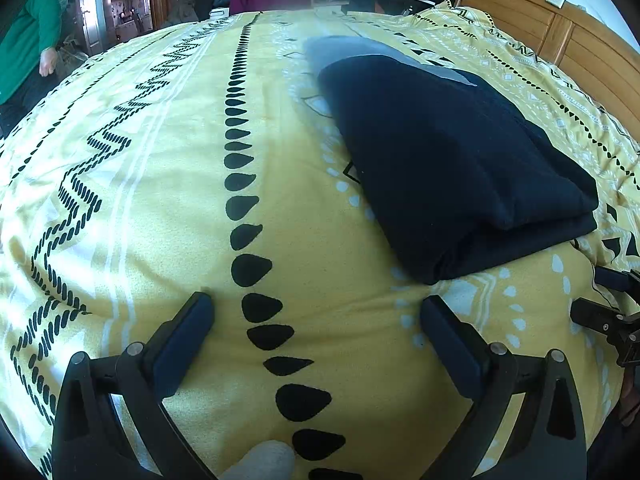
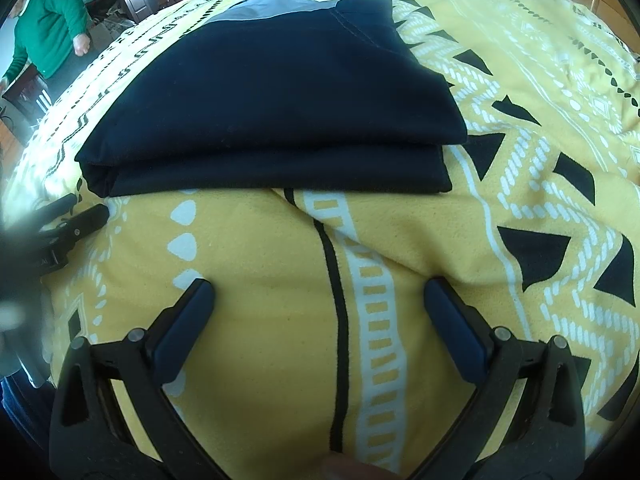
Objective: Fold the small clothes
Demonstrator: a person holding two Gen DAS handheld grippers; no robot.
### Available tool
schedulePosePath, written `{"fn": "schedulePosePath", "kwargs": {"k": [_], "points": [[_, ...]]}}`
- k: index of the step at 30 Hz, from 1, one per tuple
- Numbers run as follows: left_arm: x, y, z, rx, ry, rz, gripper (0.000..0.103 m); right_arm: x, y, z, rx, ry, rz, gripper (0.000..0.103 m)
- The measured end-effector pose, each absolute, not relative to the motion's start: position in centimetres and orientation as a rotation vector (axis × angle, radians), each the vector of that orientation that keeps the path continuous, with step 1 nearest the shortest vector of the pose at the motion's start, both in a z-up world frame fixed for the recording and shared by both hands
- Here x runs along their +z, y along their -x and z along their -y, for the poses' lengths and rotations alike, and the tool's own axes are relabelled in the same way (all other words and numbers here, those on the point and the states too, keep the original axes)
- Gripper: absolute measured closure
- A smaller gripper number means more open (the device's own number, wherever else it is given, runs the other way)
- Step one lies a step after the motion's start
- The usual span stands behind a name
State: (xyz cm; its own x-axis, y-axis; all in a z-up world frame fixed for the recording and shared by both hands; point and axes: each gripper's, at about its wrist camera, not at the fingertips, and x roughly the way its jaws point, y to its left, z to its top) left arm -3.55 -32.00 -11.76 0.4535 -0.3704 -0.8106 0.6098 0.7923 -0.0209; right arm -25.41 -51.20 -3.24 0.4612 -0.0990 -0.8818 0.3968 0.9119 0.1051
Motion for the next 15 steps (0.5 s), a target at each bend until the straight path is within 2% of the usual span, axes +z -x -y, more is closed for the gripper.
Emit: {"fn": "schedulePosePath", "kwargs": {"k": [15], "points": [[-11.72, 3.45, 32.06, -0.615, -0.297, -0.916, 0.000, -3.47, 24.75, 51.07, -0.322, -0.293, -1.062, 0.000]]}}
